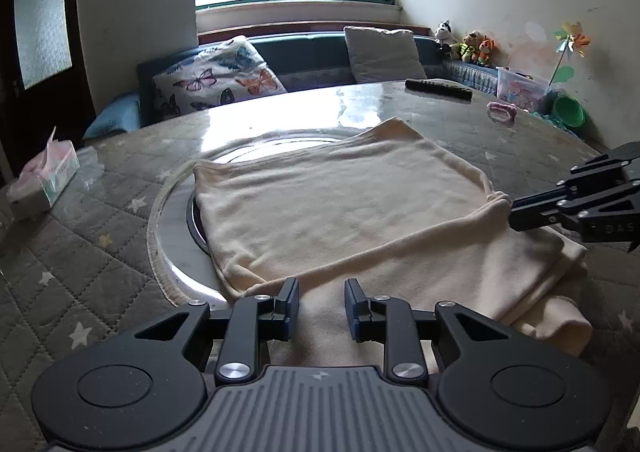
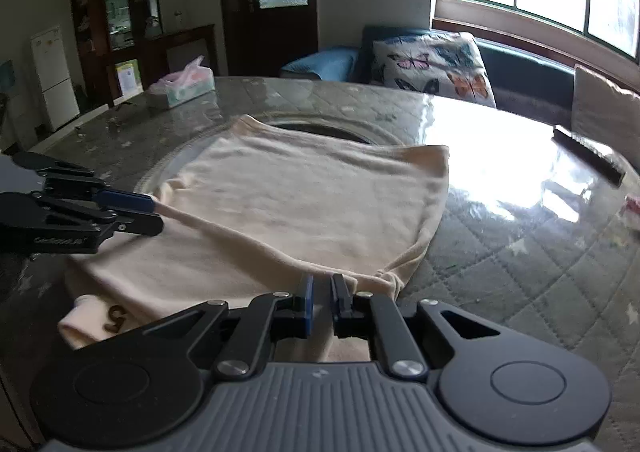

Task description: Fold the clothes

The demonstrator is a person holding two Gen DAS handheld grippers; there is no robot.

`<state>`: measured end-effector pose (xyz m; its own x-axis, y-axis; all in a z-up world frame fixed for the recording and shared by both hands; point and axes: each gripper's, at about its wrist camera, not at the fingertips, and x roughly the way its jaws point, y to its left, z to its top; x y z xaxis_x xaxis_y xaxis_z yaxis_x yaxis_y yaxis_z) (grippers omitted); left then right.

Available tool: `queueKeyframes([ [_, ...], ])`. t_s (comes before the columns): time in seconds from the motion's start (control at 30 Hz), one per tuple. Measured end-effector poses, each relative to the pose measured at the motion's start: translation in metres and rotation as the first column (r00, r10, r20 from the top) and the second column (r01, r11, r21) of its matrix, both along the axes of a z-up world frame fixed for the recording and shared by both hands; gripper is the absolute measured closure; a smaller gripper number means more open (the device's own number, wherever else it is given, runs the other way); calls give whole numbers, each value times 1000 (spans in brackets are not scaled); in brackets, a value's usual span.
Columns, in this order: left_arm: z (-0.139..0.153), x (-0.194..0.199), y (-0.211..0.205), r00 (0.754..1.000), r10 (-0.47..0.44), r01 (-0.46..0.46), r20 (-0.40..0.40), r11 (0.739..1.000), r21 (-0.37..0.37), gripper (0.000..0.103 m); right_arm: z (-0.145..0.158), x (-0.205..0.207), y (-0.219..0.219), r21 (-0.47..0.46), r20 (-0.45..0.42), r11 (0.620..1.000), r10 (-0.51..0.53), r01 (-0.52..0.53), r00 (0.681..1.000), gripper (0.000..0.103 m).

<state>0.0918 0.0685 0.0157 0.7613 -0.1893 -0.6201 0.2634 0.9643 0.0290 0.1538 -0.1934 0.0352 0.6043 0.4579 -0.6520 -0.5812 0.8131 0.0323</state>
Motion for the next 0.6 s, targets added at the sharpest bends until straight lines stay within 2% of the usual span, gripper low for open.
queueKeyframes([
  [0.07, 1, -6, -1, 1000, -19, 19, 8, 1000, 14, 75, 3, -9, -3, -6, 3, 1000, 22, -22, 1000, 92],
  [0.17, -2, -13, -2, 1000, -31, 31, 3, 999, 42, 75, 2, -20, -7, -29, 5, 999, 44, -44, 999, 85],
  [0.27, -1, -22, 0, 1000, -25, 24, 6, 998, 64, 75, -5, -23, -12, -55, -1, 998, 25, -25, 1000, 84],
  [0.37, 6, -34, 1, 999, -35, 33, 21, 996, 84, 75, -1, -28, -17, -30, 7, 999, 15, -14, 1000, 84],
  [0.5, 12, -55, -1, 996, -78, 72, 44, 990, 124, 75, 1, -31, -17, -18, 20, 1000, 25, -24, 999, 83],
  [0.6, 12, -73, -7, 990, -131, 122, 43, 979, 165, 75, -8, -31, -15, -49, -1, 998, 33, -33, 999, 81],
])
